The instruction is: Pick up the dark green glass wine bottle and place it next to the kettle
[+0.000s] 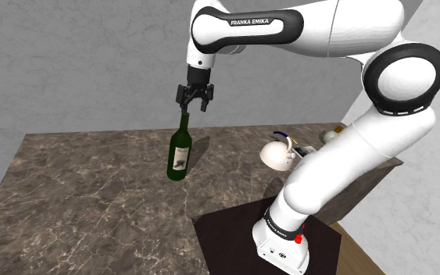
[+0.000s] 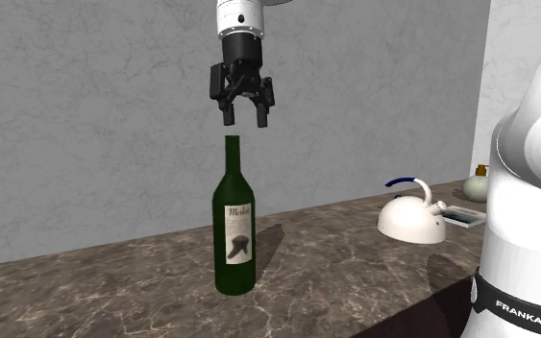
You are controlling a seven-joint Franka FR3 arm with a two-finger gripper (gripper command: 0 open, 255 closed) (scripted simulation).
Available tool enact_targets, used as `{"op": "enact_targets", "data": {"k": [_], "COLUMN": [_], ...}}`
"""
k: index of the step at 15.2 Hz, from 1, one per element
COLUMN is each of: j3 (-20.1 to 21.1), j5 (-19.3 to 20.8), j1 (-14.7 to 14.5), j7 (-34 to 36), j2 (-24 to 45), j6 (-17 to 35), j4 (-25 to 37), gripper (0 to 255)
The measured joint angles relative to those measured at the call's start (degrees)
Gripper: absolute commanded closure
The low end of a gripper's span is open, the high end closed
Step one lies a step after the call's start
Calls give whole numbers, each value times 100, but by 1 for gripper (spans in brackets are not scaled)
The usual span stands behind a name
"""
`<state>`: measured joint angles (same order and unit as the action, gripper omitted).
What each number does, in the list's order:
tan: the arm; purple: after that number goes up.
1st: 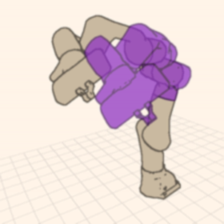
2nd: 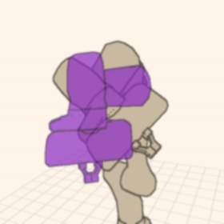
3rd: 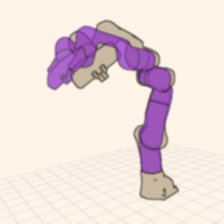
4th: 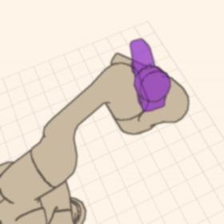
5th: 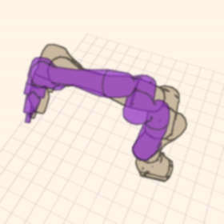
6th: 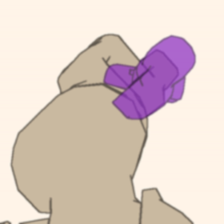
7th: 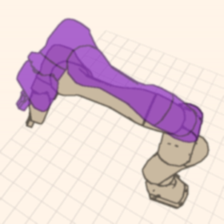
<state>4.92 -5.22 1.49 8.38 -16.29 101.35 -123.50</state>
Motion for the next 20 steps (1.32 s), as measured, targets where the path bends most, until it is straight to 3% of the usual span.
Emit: {"op": "enact_targets", "data": {"k": [3,10,16,17,20], "j3": [40,56,60,60,60], "j5": [23,20,18,18,18], "j1": [22,20,17,17,17], "j7": [213,227,230,230,230], "j2": [466,612,626,626,625], "j6": [147,644,711,711,711], "j4": [362,18,-32,-32,-31], "gripper": [0,0,0,255,255]}}
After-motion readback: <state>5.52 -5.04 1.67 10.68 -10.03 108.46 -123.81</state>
